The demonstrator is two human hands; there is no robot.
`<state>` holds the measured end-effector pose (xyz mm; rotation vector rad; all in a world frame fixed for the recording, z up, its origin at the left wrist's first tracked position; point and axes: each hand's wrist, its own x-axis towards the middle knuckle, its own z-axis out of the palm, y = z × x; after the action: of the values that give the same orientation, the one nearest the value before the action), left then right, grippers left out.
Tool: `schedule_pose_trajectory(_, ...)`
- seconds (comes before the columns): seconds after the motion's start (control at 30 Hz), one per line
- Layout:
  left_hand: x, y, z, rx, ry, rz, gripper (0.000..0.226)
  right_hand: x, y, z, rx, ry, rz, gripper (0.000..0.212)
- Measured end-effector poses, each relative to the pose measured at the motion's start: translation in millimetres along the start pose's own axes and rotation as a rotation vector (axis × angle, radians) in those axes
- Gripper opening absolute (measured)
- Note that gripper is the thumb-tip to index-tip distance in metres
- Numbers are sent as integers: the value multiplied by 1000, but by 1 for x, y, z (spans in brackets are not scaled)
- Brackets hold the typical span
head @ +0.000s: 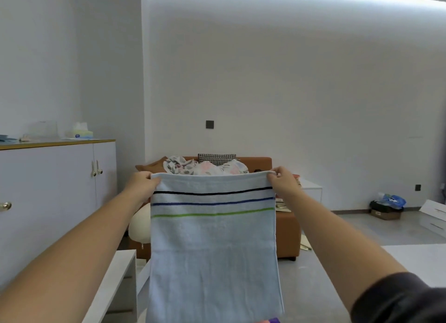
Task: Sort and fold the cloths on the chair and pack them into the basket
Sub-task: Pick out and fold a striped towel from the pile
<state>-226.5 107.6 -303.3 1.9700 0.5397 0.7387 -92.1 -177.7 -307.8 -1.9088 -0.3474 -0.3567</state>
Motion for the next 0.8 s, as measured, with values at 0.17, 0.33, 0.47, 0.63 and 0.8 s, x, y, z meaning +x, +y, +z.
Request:
schedule_pose_trajectory(0.17,27,14,3,-51,135,144,17,29,-9,9,107,89,-81,9)
schedule_pose_trajectory(0.33,26,25,-1,-179,163,216,17,33,-11,8,223,144,-163,11)
schedule_pose_trajectory(0.47,-4,10,0,-190,121,197,21,0,5,4,236,132,-161,10)
schedule_pose_trajectory(0.63,-57,-21,-3,-168,65,206,19,-57,36,-7,240,94,-145,9)
schedule_pose_trajectory(0.8,-89,-63,1,-134,13,116,21,-97,67,-11,232,41,-95,10)
